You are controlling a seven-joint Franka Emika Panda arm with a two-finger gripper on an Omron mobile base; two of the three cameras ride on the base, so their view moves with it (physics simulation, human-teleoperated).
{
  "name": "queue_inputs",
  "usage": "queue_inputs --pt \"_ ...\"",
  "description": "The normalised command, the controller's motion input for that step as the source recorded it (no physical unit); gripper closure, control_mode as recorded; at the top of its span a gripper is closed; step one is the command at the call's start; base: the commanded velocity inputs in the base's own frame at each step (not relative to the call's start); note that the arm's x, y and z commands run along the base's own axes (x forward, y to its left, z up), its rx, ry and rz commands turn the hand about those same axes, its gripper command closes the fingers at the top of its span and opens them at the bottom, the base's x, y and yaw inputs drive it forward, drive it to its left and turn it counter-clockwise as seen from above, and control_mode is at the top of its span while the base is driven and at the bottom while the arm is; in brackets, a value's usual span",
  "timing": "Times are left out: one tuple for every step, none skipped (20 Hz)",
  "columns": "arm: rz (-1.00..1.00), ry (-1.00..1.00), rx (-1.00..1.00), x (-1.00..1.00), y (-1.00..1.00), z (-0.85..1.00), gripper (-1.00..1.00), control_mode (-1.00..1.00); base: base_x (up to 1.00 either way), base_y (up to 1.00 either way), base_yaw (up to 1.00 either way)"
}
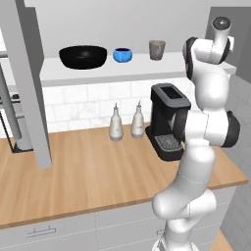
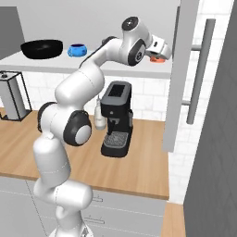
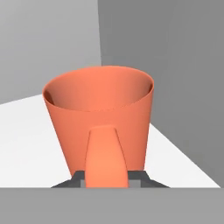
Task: Gather all objects into one cabinet and sort the glasses and bowls to opposite sides.
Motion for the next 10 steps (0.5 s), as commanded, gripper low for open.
queue_inputs --pt "-0.10 0.00 -0.01 0.05 -0.15 -0.09 1.00 -1.00 0.00 0.00 0.00" --pt "-0.09 0.00 -0.01 0.07 -0.13 -0.09 1.00 -1.00 0.00 0.00 0.00" --pt "-0.09 0.00 0.00 0.07 -0.12 -0.08 1.00 -1.00 0.00 0.00 0.00" --pt "-0.09 0.00 0.00 0.06 -0.14 -0.08 1.00 -1.00 0.00 0.00 0.00" --pt "-0.08 0.00 0.00 0.04 -0.17 -0.08 1.00 -1.00 0.00 0.00 0.00" --pt "-0.08 0.00 0.00 0.01 -0.19 -0.08 1.00 -1.00 0.00 0.00 0.00" --pt "-0.07 0.00 0.00 0.00 -0.19 -0.07 1.00 -1.00 0.00 0.00 0.00" --pt "-0.06 0.00 0.00 0.00 -0.19 -0.04 1.00 -1.00 0.00 0.00 0.00" --pt "-0.05 0.00 0.00 0.00 -0.18 -0.02 1.00 -1.00 0.00 0.00 0.00" --pt "-0.03 0.00 0.00 0.03 -0.24 -0.01 1.00 -1.00 0.00 0.00 0.00"
